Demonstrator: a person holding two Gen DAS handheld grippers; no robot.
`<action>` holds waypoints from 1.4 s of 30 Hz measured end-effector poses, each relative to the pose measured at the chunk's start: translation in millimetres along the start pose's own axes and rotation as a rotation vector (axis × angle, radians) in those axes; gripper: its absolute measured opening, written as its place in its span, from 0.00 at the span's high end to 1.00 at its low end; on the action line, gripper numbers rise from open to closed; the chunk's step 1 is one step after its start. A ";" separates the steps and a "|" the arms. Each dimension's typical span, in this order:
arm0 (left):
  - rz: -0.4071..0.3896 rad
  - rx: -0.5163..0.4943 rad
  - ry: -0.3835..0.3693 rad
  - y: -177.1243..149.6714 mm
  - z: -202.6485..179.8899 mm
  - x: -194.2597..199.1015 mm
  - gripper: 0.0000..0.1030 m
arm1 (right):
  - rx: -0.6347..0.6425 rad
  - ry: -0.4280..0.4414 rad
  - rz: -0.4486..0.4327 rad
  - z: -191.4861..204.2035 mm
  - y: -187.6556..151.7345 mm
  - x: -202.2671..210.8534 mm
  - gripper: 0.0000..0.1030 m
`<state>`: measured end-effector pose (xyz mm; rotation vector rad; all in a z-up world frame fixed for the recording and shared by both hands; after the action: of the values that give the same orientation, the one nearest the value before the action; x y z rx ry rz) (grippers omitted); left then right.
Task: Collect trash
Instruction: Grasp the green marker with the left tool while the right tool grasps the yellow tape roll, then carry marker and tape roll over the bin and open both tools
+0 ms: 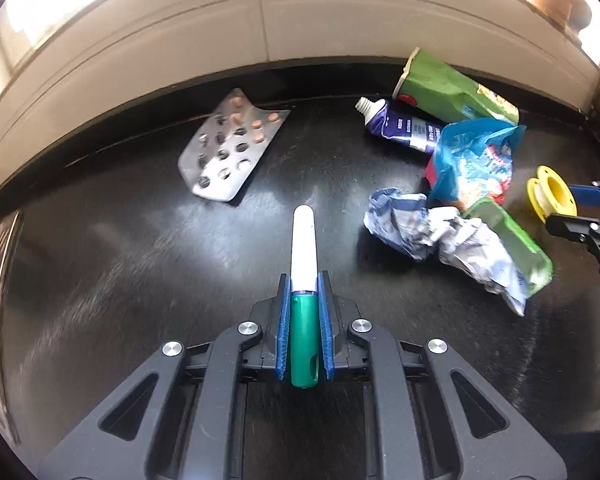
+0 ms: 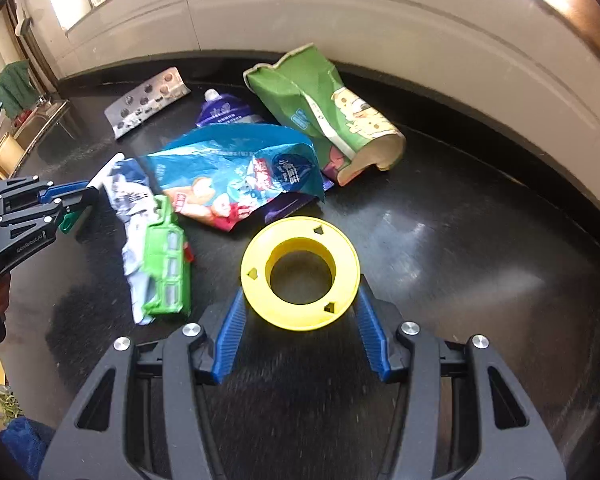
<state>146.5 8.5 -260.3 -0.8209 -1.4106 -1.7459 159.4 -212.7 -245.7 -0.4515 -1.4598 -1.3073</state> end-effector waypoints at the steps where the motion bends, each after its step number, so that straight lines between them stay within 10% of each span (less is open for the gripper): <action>1: 0.000 0.014 0.006 -4.7 -0.9 9.3 0.88 | 0.000 0.002 -0.007 1.7 -1.6 5.5 0.50; 27: -0.001 0.101 0.054 -99.9 14.3 123.3 0.88 | 0.041 0.034 -0.081 102.8 -62.8 92.2 0.50; 42: 0.088 0.502 0.289 -255.0 182.0 166.6 0.88 | 0.432 0.390 0.048 356.3 -36.4 28.9 0.50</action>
<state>-152.1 194.9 -216.2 -0.3379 -1.4926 -1.2952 -40.6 77.3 -174.8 0.0527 -1.3364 -0.9394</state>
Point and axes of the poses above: each gripper's, at about its wrist camera, not at the fingertips, and x roughly against the way its jaws point, z to its left, y to its top, the point moved 5 cm from there along -x, roughly the way its jaws point, and after that the axes turned 9 degrees about y, right-handed, at the moved point
